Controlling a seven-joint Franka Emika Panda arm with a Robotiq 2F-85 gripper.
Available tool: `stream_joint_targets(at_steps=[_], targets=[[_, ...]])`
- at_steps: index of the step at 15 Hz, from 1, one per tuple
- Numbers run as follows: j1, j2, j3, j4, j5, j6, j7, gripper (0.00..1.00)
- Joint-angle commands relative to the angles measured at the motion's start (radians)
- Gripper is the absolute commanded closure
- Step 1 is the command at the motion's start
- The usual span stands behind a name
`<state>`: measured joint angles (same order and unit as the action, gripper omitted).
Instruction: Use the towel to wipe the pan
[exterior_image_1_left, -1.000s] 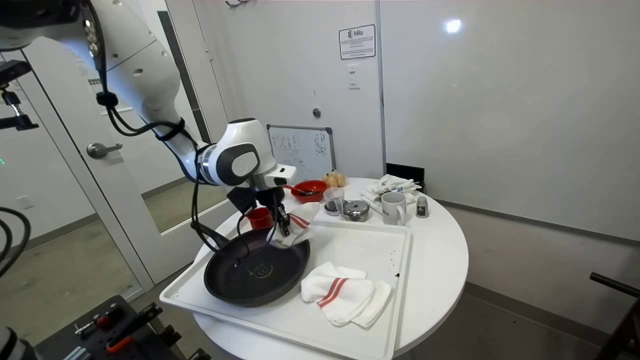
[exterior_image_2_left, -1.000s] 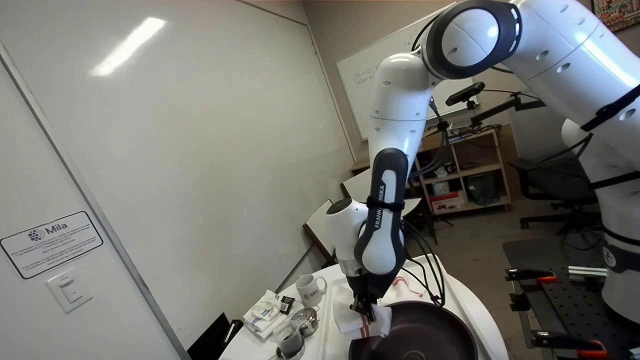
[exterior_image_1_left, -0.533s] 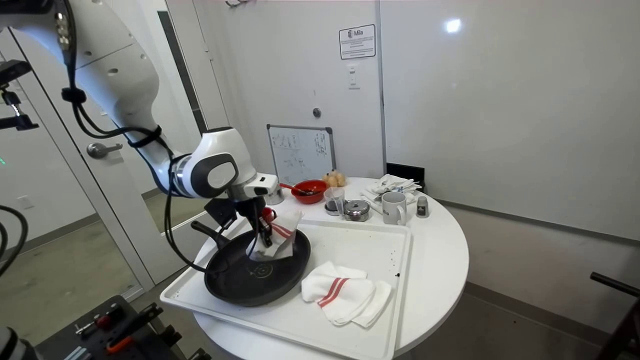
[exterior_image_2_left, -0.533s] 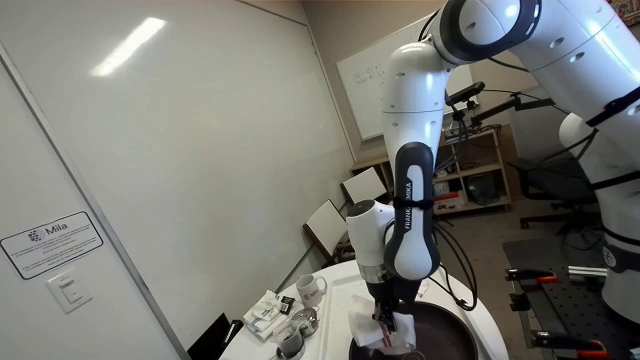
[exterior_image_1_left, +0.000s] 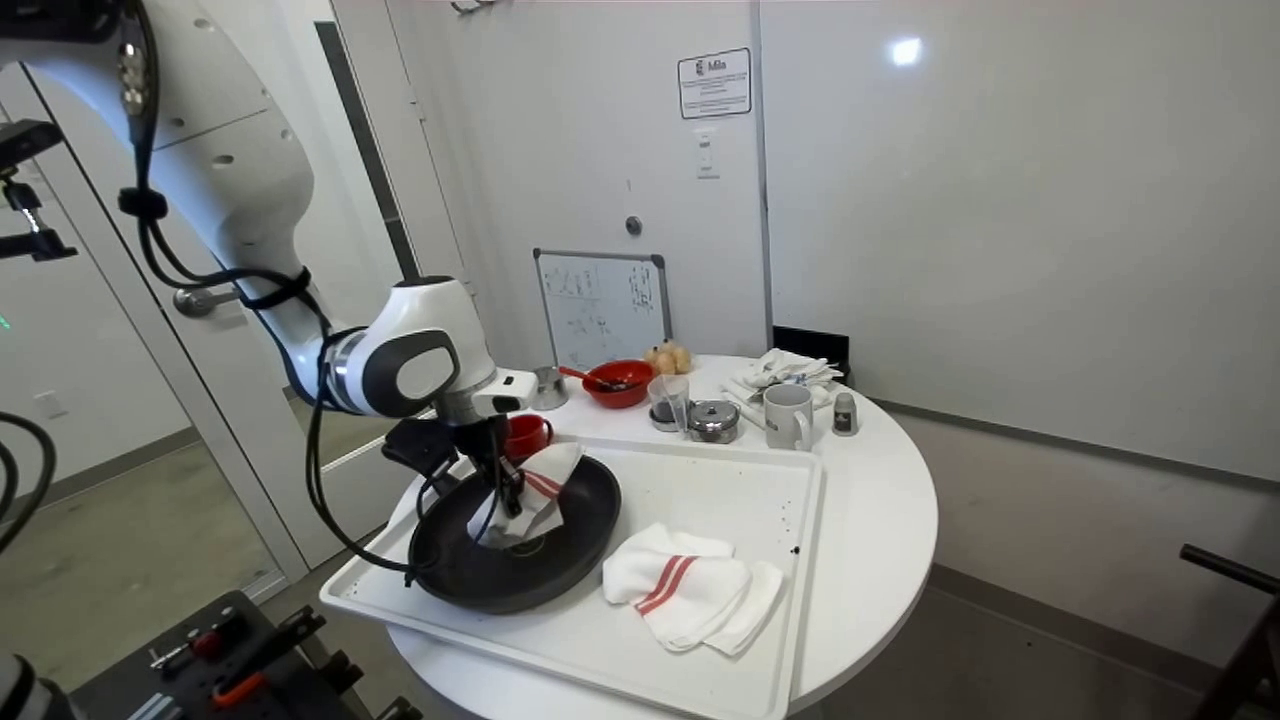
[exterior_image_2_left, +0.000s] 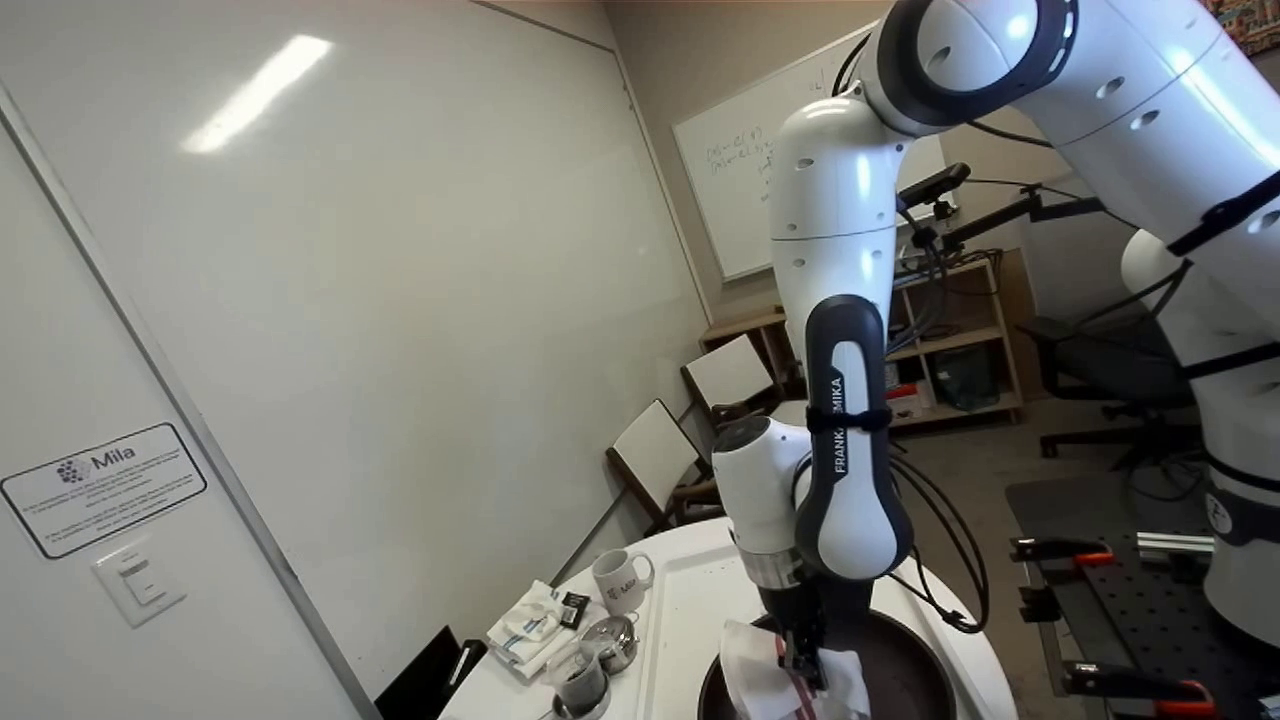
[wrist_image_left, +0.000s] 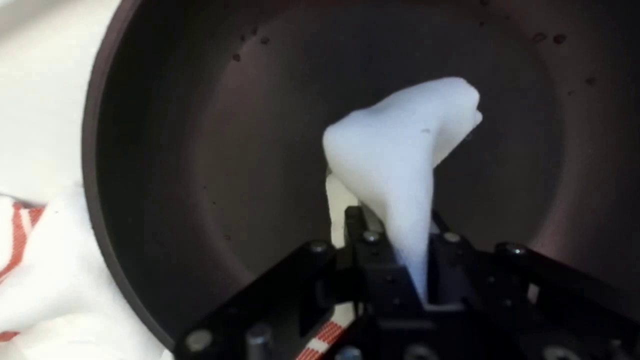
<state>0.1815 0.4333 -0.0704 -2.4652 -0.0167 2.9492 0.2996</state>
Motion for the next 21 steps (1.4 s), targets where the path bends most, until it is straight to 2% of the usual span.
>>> stream_joint_targets(at_steps=[1,6,8,9,12,21], targets=[[-0.082,0.065,0.064,0.067,0.049,-0.025,-0.086,0.9],[-0.158,0.176,0.11,0.177,0.074,-0.079,-0.155,0.9],[-0.153,0.22,0.098,0.221,0.066,-0.104,-0.159,0.9],[-0.135,0.166,0.084,0.161,0.064,-0.076,-0.14,0.84],[-0.137,0.19,0.084,0.194,0.064,-0.101,-0.143,0.84],[-0.137,0.19,0.084,0.196,0.064,-0.103,-0.144,0.84]])
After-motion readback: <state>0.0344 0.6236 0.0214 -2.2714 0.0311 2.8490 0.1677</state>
